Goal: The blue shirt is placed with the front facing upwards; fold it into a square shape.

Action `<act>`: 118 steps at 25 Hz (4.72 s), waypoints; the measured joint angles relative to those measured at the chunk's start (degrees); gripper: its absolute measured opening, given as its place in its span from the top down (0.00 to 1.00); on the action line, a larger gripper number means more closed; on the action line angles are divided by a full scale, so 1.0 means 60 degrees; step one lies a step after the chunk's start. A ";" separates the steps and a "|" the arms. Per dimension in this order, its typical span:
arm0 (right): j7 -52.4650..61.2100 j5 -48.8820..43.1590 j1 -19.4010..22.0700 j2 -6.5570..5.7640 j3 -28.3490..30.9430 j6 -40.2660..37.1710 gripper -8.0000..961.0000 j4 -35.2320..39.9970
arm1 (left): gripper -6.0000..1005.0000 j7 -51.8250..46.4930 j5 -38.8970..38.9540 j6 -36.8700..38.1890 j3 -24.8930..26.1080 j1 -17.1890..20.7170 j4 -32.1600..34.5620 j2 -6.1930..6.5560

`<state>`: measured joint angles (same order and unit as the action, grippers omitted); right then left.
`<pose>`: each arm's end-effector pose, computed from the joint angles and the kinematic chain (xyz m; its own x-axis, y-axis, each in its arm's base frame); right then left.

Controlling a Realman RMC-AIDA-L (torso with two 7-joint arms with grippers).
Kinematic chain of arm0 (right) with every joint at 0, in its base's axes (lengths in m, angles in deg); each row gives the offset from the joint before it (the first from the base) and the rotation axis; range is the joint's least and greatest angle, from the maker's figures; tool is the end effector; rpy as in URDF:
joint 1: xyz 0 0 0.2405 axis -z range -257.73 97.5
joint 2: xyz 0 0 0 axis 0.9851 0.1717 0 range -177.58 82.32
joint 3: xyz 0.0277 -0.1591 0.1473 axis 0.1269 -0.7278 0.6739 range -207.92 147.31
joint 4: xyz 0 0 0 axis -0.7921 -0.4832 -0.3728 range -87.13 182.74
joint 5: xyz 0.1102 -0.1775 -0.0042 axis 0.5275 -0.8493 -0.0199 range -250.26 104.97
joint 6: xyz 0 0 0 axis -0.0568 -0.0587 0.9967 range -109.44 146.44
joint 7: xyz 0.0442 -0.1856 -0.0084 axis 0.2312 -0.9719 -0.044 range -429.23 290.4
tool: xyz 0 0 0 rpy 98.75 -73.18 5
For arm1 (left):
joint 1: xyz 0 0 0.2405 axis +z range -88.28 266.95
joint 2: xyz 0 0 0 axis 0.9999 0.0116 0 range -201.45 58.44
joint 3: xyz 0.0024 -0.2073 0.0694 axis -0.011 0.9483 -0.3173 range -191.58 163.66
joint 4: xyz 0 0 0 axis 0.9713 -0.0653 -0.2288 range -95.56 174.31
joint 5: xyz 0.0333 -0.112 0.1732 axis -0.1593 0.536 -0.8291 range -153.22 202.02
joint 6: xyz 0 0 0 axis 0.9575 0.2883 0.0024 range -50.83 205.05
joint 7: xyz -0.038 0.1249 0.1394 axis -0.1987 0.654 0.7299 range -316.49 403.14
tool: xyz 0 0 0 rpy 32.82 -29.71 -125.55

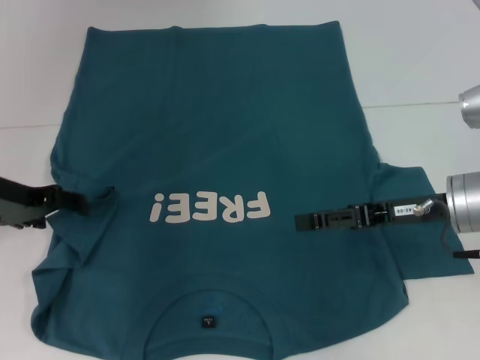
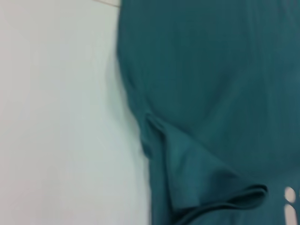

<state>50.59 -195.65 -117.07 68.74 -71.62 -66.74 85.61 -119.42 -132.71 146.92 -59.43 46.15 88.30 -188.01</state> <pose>0.2125 0.3560 -0.0205 0.4634 -0.8032 -0.3743 -0.8534 -0.5183 0.0558 -0.2664 0.4137 0.0242 0.1722 0.9078 0.3825 0.9031 0.0096 -0.4294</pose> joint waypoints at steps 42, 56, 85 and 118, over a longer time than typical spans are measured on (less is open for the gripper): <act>0.0005 0.0007 0.0040 -0.0076 0.0074 0.0026 0.05 -0.0105 | 0.94 0.0664 0.1002 -0.0044 0.0040 -0.0015 -0.0309 0.0037; 0.0005 0.0001 0.0061 -0.0073 0.0074 0.0028 0.05 -0.0118 | 0.99 0.1106 0.2337 0.0227 0.0004 -0.0224 -0.0672 -0.0204; 0.0023 -0.0017 0.0018 -0.0088 0.0066 0.0150 0.05 -0.0228 | 0.84 0.1458 0.3300 -0.0861 0.0059 -0.0256 -0.1941 -0.0049; 0.0097 0.0012 0.0092 -0.0103 0.0074 0.0157 0.06 -0.0251 | 0.13 0.1902 0.4693 -0.3048 0.0805 0.0370 -0.3093 0.0072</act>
<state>51.17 -195.57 -116.52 68.12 -71.18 -65.80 84.10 -108.01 -104.55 128.63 -54.60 48.37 69.74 -187.58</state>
